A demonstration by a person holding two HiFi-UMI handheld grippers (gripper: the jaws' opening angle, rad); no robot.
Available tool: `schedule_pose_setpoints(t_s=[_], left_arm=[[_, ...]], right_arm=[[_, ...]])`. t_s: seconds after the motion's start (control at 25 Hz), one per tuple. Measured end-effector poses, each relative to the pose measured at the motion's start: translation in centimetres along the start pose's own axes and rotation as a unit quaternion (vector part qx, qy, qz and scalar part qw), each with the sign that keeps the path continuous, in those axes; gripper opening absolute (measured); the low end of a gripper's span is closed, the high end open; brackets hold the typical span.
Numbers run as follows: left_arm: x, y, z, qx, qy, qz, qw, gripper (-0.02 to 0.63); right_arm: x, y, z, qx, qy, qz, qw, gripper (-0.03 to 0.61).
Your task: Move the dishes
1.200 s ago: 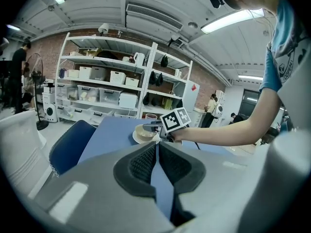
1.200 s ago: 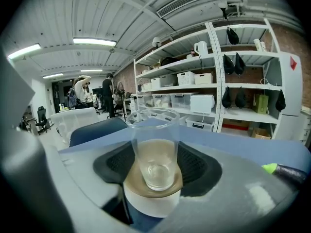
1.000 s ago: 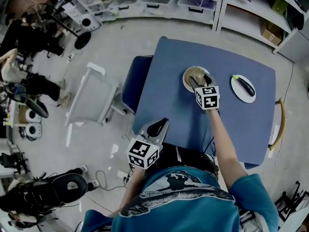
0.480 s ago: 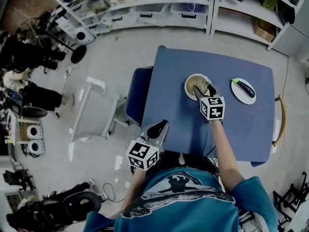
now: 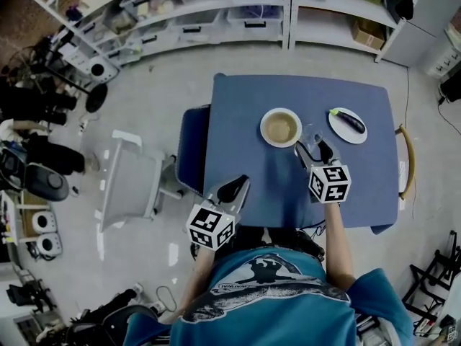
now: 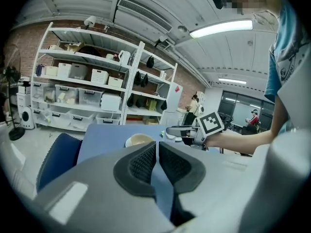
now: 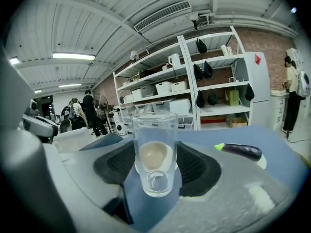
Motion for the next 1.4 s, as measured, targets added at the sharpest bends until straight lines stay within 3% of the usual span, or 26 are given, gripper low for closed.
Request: schedule_pose_setpoints(t_s=[0.4,0.8,0.96,1.16,1.24,1.4], left_arm=[[-0.3,-1.0,-1.1,-0.046,0.006,-0.013,0.9989,0.032],[-0.5,-3.1,-2.7,-0.086,0.021,-0.025,0.9958,0.032],[-0.6,-3.3,-2.7,-0.089,0.024,-0.025,0.9955,0.032],[-1.6,-2.7,-2.9,-0.087,0.025,-0.026,0.9955,0.032],[-0.1,-3.3,-2.3,-0.088,0.025,-0.026,0.9955,0.032],[11.6,-8.5,2.2,-0.091,0.025,-0.023,0.9953,0.032]], right_arm=[[-5.5,-4.9,8.0,-0.103,0.030,-0.014,0.994,0.265],[-9.6,-11.1,14.2,-0.221,0.047,-0.058,0.972,0.265],[-12.2,-11.6,15.3,-0.242,0.064,-0.077,0.965,0.267],[-13.7,-11.2,15.0,-0.246,0.056,-0.067,0.965,0.267],[-12.1,-11.1,15.6,-0.242,0.049,-0.082,0.965,0.268],[-0.4,-9.8,22.2,-0.243,0.044,-0.105,0.963,0.275]])
Point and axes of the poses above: the fingertips, and each gripper's own axes: z backward along the fingers, y to its left, x out of its top, the point moved 1 cm from there along z, backward along the fingers, and after that the axes turned 2 degrees about -x, right-handed, at the moved point
